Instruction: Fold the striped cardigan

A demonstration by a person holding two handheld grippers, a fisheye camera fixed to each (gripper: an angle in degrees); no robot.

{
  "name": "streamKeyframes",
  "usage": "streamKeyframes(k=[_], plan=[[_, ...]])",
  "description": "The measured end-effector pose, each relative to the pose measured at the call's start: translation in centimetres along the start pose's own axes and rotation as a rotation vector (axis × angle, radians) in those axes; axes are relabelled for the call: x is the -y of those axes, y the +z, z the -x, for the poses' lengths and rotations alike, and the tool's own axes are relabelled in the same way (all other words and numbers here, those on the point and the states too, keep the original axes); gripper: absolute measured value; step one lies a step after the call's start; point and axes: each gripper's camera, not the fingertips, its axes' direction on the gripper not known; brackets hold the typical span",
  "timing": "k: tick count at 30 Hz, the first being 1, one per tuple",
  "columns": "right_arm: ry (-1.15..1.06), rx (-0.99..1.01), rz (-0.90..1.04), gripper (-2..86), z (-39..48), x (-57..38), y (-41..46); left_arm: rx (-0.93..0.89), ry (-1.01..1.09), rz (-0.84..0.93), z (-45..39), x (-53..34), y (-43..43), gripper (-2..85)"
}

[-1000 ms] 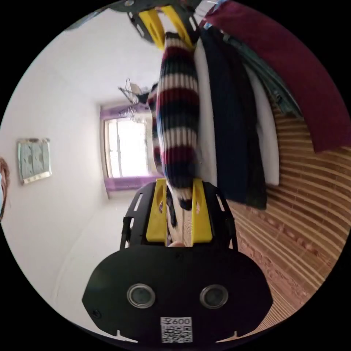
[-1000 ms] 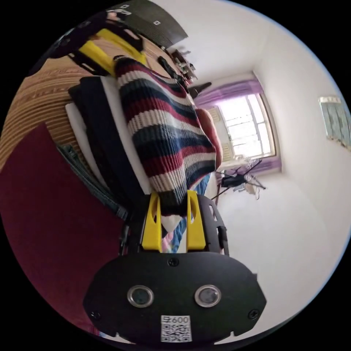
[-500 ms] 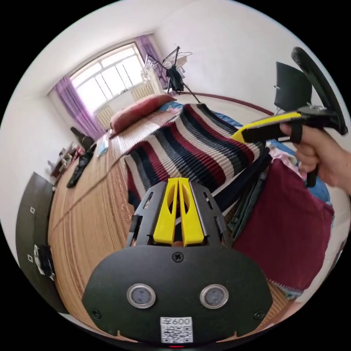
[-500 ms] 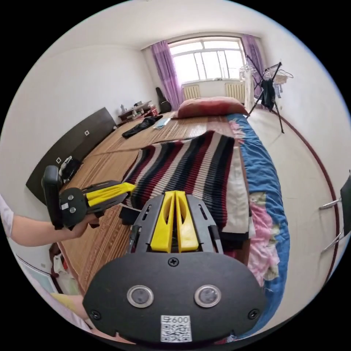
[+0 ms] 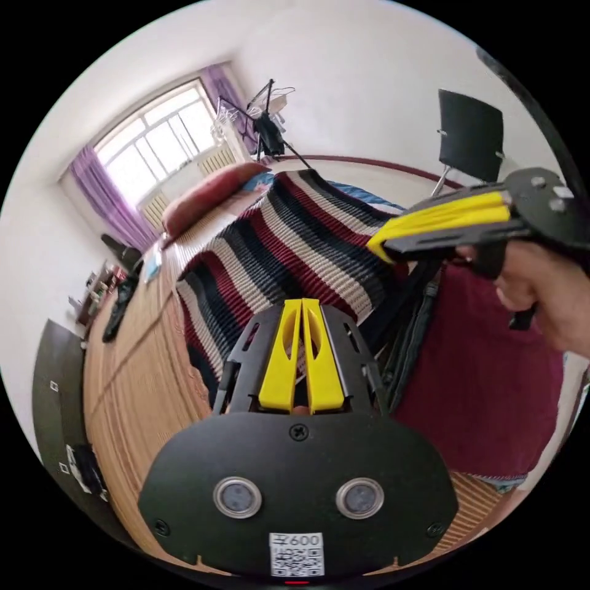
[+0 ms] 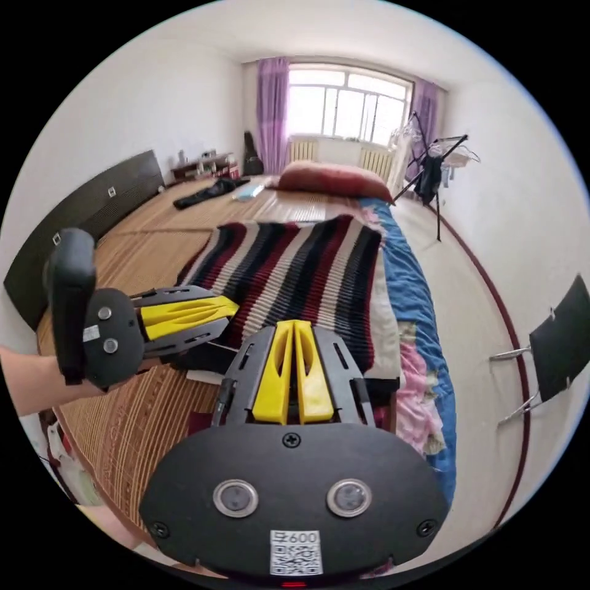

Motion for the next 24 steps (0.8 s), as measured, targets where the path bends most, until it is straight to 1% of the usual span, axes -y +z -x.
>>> streamKeyframes(k=[1,3,4,5,6,8,9,10,12,13,14,15,16,17,19,21,24], plan=[[-0.012,0.056,-0.046,0.4,-1.2,-1.1,-1.9,0.039,0.004,-0.012,0.1,0.0,-1.2,0.8],[0.006,0.083,0.095,3.6,-3.2,-2.6,-2.9,0.125,-0.034,-0.054,0.7,-1.0,-4.5,0.8],[-0.026,0.094,0.201,6.9,-4.0,-4.2,-3.3,0.149,-0.044,-0.091,0.8,-1.7,-5.7,0.8],[-0.039,0.084,0.301,10.7,-4.6,-6.0,-3.7,0.175,-0.057,-0.168,1.1,-3.5,-8.4,0.8],[-0.034,0.080,0.343,11.2,-4.9,-7.0,-4.0,0.182,-0.057,-0.209,1.2,-5.3,-10.9,0.8],[-0.033,0.121,0.483,12.4,-5.3,-10.6,-5.2,0.176,-0.044,-0.160,1.2,-7.7,-13.5,0.9],[-0.039,0.120,0.519,12.5,-5.2,-11.4,-5.4,0.175,-0.042,-0.075,1.1,-9.4,-14.6,0.9],[-0.052,0.112,0.577,12.3,-4.8,-12.8,-5.5,0.176,-0.048,-0.028,1.0,-10.2,-15.1,0.9],[-0.060,0.093,0.636,11.1,-4.3,-14.8,-5.2,0.168,-0.093,0.144,0.9,-13.9,-17.2,1.0],[-0.079,0.074,0.722,10.1,-3.7,-16.5,-3.8,0.153,-0.120,0.205,0.8,-15.8,-18.4,1.0],[-0.131,0.026,0.743,9.0,-2.8,-17.5,-3.0,0.147,-0.137,0.233,0.9,-16.6,-19.1,1.0],[-0.166,0.001,0.719,8.2,-2.2,-17.5,-3.2,0.142,-0.172,0.287,0.9,-18.2,-20.4,0.9],[-0.204,-0.024,0.749,6.5,-1.6,-17.4,-2.9,0.142,-0.189,0.313,0.9,-18.8,-21.1,0.9],[-0.211,-0.031,0.769,3.0,-1.5,-16.9,-2.9,0.143,-0.219,0.360,0.9,-20.0,-22.4,0.9],[-0.216,-0.011,0.762,0.4,-2.0,-16.5,-3.9,0.138,-0.293,0.427,0.9,-21.8,-25.2,0.9],[-0.184,0.025,0.755,-0.3,-3.1,-16.1,-5.3,0.119,-0.362,0.446,1.3,-22.8,-27.7,0.9],[-0.091,0.120,0.720,-0.7,-5.1,-14.3,-10.0,0.105,-0.431,0.447,1.9,-24.1,-32.4,1.0]])
